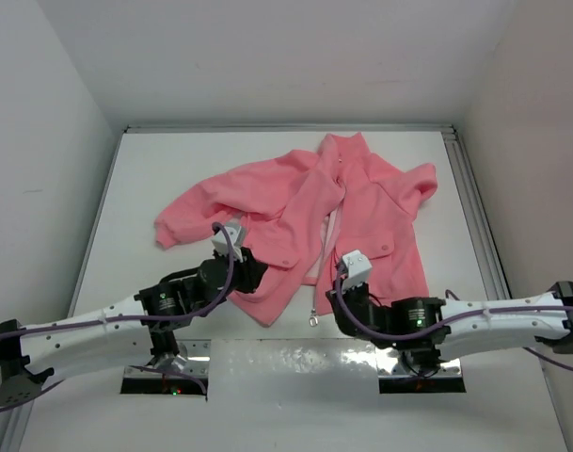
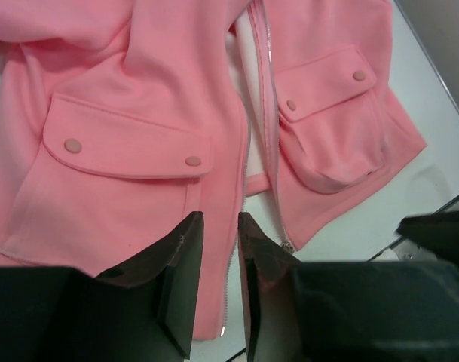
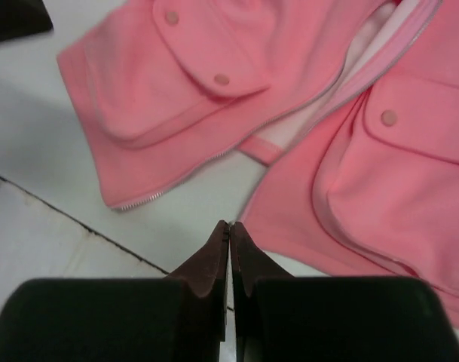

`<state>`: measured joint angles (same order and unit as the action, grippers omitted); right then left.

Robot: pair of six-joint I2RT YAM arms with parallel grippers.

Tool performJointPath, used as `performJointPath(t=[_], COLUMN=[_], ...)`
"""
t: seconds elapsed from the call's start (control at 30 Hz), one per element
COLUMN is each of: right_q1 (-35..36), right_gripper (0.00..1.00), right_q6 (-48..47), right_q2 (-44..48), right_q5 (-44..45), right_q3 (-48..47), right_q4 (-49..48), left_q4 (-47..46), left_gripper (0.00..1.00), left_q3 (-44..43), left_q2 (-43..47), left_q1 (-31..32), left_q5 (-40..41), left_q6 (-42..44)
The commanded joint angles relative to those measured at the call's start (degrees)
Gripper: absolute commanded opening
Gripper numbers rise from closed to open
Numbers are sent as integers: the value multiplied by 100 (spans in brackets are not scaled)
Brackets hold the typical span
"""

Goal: Zip up the jacket

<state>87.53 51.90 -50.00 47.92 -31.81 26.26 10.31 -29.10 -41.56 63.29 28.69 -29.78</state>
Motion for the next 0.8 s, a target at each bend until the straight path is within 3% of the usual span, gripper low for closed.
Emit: performJointPath(t=[0.0,0.07,0.13,0.17,0.2,0.3,0.33,0.57,0.6,0.77], right_q1=[45,45,45,45,45,45,45,45,45,45], right_gripper=[2,11,13,9,0,0,0,0,0,0], right_q6=[67,-22,22,31,22,-13,-31,-22,-92,-136], right_q2=[551,727,990,1070,1149,1229,1125,211,184,297], right_q5=[903,1035,1061,1079,1079,860,772,358,341,104], right_q3=[26,17,43,104,210,377,404,333,482,623], right_q4=[37,80,168,169,134,-33,-164,-498,-717,-999], left_q4=[24,85,112,121,156,121,138,691,649,613], left_gripper=[24,28,27,25,15,0,0,1,14,24], left_q3=[-34,-25,1,10,10,141,176,-7,-25,-104], left_q2=[-27,-36,-97,-124,-202,-369,-422,-1247,-1458,-2073], left_q1=[-27,-18,-18,-18,-27,-9,-9,35,87,122], left_q5=[-188,-206,-241,-328,-407,-592,-610,-513,-548,-530], left_q6=[86,69,60,77,104,122,95,-45,-28,-2])
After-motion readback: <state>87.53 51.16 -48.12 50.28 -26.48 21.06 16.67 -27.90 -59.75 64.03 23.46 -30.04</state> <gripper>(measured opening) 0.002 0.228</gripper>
